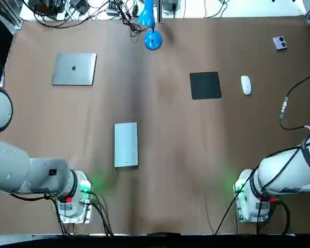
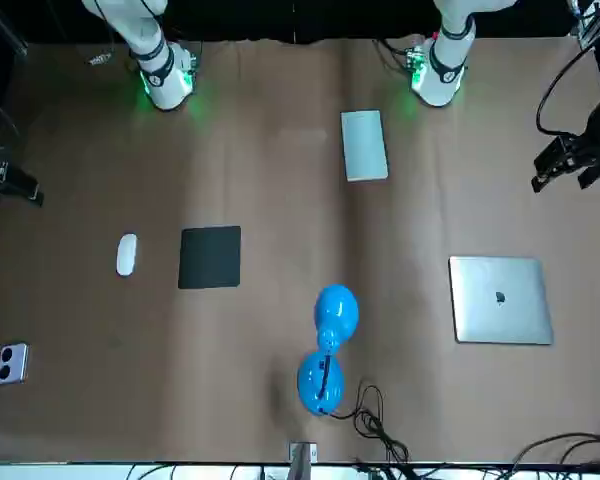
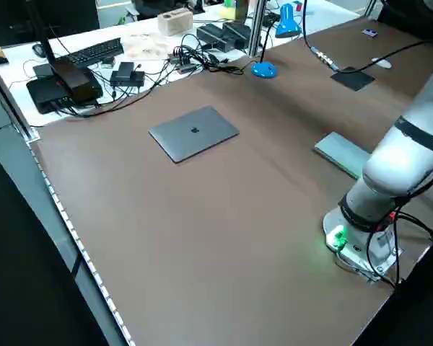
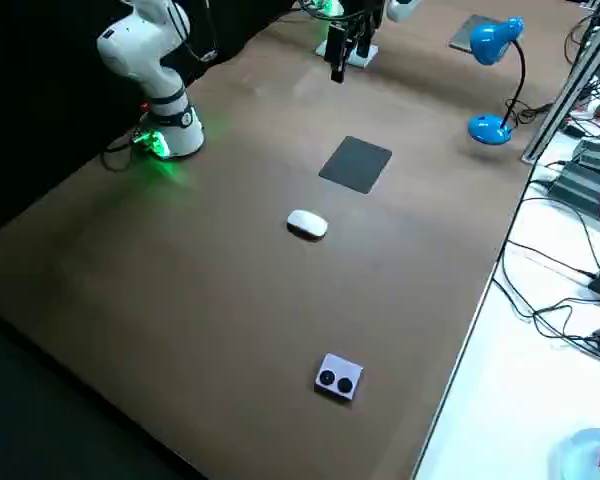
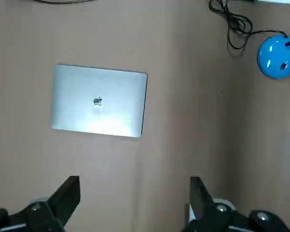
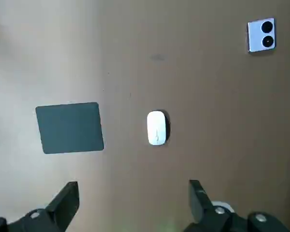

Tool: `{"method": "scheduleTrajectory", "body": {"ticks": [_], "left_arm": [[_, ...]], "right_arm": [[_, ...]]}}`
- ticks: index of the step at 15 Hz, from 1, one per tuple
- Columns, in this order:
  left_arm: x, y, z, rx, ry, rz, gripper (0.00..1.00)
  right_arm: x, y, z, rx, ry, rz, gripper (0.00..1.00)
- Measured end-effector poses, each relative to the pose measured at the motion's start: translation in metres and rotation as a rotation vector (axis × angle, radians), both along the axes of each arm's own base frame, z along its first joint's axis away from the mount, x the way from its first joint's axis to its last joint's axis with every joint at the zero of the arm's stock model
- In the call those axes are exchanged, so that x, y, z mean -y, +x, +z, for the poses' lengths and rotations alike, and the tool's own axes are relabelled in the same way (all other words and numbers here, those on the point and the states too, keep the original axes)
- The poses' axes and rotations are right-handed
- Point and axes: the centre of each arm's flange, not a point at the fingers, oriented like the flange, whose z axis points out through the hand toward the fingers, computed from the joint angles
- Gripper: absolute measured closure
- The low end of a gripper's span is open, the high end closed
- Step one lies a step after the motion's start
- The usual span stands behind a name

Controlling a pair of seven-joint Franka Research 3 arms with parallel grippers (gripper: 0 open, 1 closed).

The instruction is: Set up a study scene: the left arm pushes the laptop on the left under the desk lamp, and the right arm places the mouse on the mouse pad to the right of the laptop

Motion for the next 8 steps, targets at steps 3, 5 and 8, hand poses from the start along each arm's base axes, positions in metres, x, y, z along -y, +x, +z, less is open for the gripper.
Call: {"method": "scheduleTrajectory", "body": {"ticks": [3,5,8], "left_arm": [[0.0089,-0.0008,-0.0015,-0.005,0.000,-0.008,0.00],[0.0113,-0.0010,-0.0018,-0.006,0.000,-0.012,0.00],[0.0111,-0.0009,-0.0024,-0.007,0.004,-0.013,0.00]], "right_arm": [[0.0000,-0.0002,0.0006,0.001,0.000,0.000,0.00],[0.0000,-0.0002,0.0006,0.001,0.000,0.000,0.00],[0.0000,-0.0002,0.0006,0.001,0.000,0.000,0.00]]}}
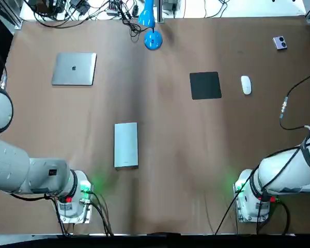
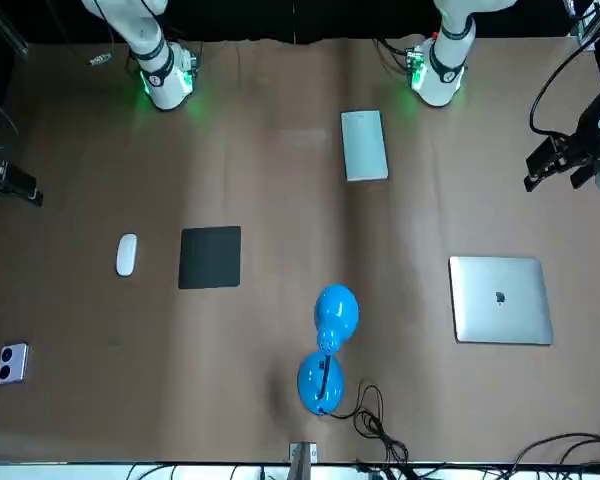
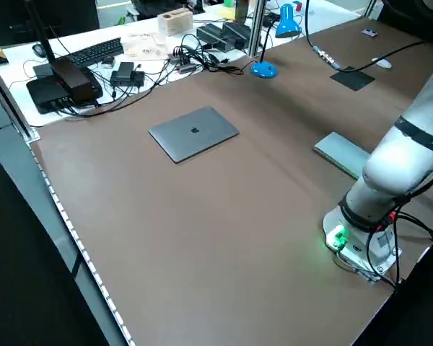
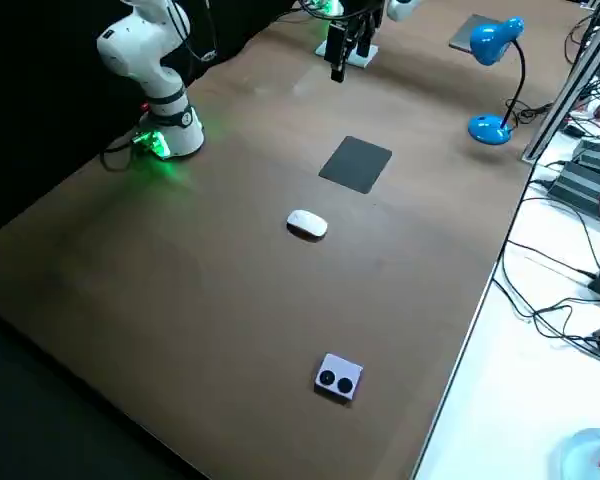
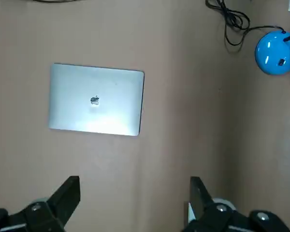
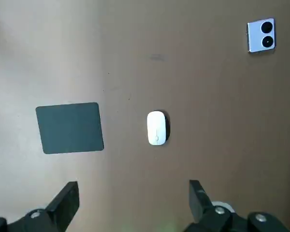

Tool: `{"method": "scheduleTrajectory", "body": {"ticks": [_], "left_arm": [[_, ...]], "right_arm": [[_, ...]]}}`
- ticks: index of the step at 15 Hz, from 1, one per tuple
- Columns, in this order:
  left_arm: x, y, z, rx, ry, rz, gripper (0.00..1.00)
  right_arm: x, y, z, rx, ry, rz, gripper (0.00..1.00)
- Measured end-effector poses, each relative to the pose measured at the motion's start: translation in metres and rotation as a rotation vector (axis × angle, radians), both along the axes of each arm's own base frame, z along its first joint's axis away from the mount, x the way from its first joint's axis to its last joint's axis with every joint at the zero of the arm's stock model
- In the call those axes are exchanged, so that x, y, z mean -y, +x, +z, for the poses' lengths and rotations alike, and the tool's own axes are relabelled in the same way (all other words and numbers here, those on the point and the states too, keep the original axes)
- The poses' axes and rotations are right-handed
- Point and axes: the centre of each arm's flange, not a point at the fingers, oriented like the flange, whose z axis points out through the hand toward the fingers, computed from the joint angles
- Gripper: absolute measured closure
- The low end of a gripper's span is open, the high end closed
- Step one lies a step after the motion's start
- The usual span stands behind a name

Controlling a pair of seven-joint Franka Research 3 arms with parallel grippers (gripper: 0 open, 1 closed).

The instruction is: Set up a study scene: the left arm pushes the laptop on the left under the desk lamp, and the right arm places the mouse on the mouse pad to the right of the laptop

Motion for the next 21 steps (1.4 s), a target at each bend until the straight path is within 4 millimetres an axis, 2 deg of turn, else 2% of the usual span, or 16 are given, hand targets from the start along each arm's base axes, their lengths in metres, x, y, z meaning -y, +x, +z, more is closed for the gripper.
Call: {"method": "scheduleTrajectory", "body": {"ticks": [8,21], "left_arm": [[-0.012,0.002,-0.007,-0.011,0.034,0.028,0.00],[-0.011,0.002,-0.007,-0.011,0.037,0.027,0.00]], "right_arm": [[0.000,0.000,0.000,0.000,0.000,0.001,0.00],[-0.001,0.000,-0.001,-0.002,0.000,0.002,0.00]]}}
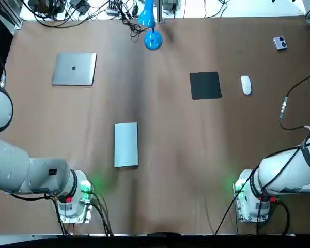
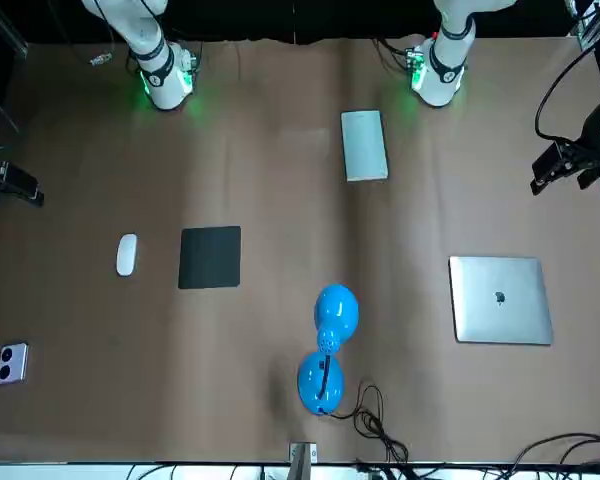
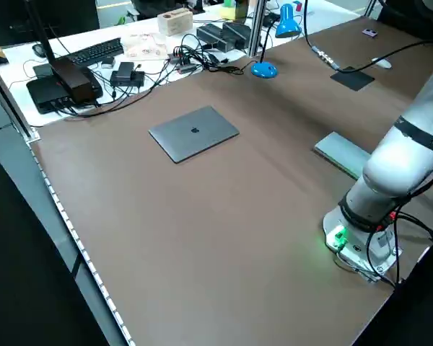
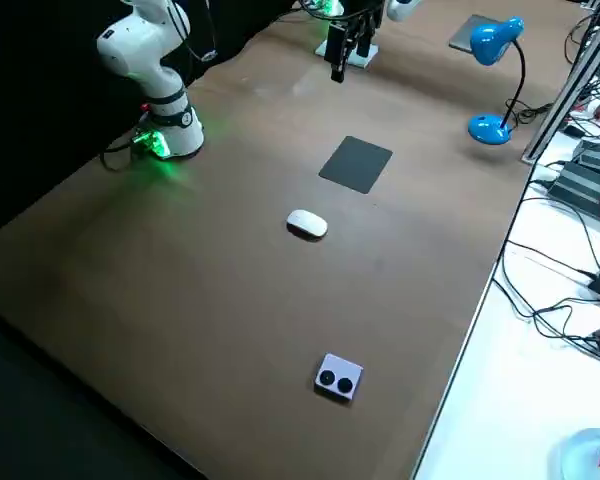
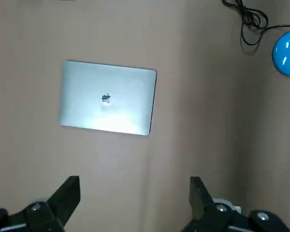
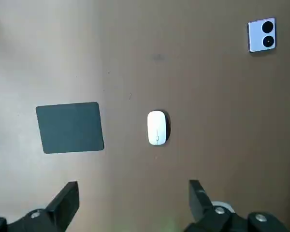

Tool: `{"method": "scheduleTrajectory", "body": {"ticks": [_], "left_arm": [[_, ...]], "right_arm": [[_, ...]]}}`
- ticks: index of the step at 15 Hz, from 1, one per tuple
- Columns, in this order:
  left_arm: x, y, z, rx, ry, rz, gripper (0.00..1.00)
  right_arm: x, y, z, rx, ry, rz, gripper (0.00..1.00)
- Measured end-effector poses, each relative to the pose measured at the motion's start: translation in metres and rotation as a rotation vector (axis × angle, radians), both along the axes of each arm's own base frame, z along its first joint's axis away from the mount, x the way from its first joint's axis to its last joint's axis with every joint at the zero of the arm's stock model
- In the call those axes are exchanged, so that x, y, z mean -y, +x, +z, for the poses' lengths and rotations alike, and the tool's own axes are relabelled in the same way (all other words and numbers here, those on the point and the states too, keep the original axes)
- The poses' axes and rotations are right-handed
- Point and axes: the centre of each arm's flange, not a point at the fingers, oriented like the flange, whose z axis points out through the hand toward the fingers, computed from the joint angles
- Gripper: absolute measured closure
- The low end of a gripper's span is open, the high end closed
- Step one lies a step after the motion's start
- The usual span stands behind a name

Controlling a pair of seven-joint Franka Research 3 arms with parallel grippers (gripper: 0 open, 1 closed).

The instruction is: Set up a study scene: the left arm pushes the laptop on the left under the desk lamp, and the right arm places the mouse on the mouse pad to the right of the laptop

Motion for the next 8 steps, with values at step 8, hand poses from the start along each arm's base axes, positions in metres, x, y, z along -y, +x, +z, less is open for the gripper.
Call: {"method": "scheduleTrajectory", "body": {"ticks": [8], "left_arm": [[-0.054,0.005,-0.008,-0.003,-0.009,0.202,0.00]], "right_arm": [[-0.004,0.001,-0.002,-0.005,0.001,0.006,0.00]]}}
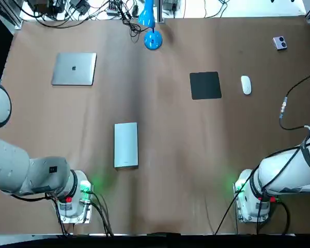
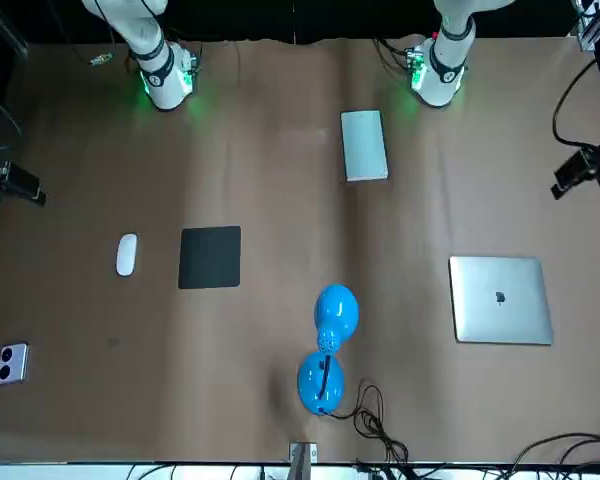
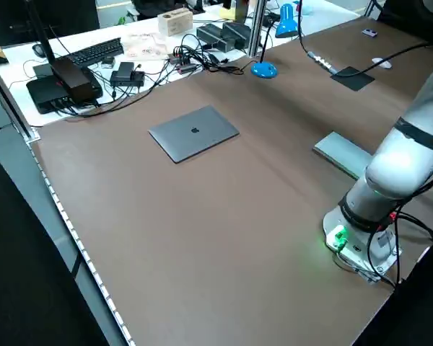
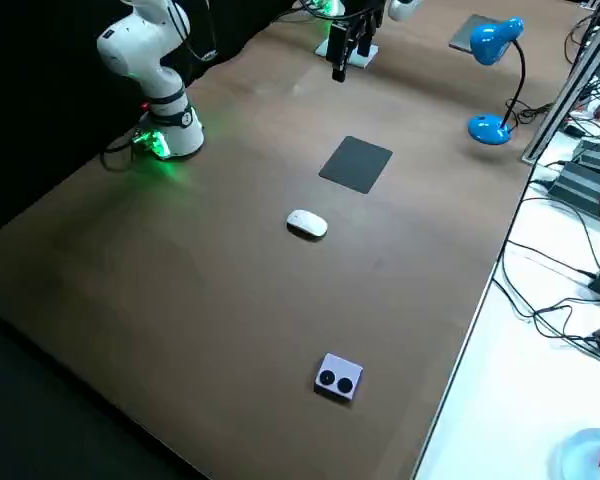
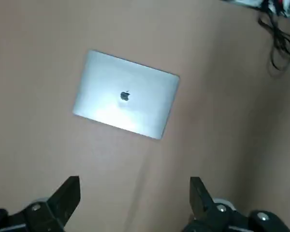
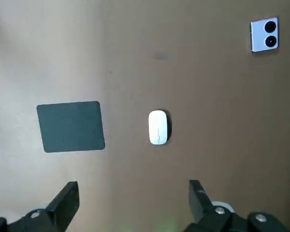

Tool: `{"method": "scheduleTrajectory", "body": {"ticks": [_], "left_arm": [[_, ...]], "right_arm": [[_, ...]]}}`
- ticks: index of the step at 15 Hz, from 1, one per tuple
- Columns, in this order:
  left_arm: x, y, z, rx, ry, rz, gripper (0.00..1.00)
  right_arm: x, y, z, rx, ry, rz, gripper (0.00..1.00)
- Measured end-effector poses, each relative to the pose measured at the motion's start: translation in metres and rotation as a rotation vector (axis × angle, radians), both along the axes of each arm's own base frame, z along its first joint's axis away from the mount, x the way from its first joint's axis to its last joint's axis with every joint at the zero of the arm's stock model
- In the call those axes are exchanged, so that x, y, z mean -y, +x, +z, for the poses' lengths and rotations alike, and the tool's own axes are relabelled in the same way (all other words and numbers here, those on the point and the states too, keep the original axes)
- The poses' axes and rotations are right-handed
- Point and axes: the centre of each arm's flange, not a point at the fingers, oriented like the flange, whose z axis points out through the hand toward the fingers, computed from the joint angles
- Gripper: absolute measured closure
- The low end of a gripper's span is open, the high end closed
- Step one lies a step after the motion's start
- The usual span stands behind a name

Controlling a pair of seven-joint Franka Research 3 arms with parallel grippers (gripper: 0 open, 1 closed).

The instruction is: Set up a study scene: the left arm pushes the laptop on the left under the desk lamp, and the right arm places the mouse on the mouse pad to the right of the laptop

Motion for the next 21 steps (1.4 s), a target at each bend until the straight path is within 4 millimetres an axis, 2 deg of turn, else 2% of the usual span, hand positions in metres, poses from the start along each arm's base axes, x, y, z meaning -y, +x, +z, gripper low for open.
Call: {"method": "scheduleTrajectory", "body": {"ticks": [1,3,5,8,9,11,13,15,17,19,21], "left_arm": [[-0.010,0.003,-0.005,0.001,-0.004,0.061,0.00],[-0.028,0.011,-0.020,-0.006,-0.013,0.187,0.00],[-0.050,0.021,-0.038,-0.013,-0.021,0.304,0.00],[-0.097,0.037,-0.076,-0.020,-0.033,0.478,0.00],[-0.128,0.050,-0.111,-0.021,-0.045,0.623,0.00],[-0.150,0.067,-0.153,-0.013,-0.060,0.786,0.00],[-0.161,0.082,-0.199,-0.015,-0.071,0.915,0.00],[-0.174,0.090,-0.234,-0.019,-0.073,0.983,0.00],[-0.194,0.091,-0.256,-0.010,-0.076,1.036,0.00],[-0.215,0.093,-0.274,0.023,-0.088,1.130,0.00],[-0.234,0.094,-0.300,0.046,-0.101,1.224,0.00]], "right_arm": [[0.000,0.001,-0.004,-0.007,0.000,0.000,0.00],[0.002,0.008,-0.024,-0.043,0.001,-0.003,0.00],[0.002,0.023,-0.060,-0.089,0.002,-0.003,0.00],[0.002,0.048,-0.126,-0.164,0.002,-0.002,0.00],[0.003,0.058,-0.170,-0.225,0.004,-0.003,0.00],[0.005,0.068,-0.212,-0.262,0.006,-0.006,0.00],[0.009,0.076,-0.258,-0.255,0.003,-0.011,0.00],[0.015,0.071,-0.300,-0.276,0.005,-0.017,0.00],[0.023,0.060,-0.333,-0.328,0.015,-0.010,0.00],[0.033,0.050,-0.353,-0.368,0.035,-0.017,0.00],[0.042,0.040,-0.366,-0.397,0.058,-0.023,0.00]]}}
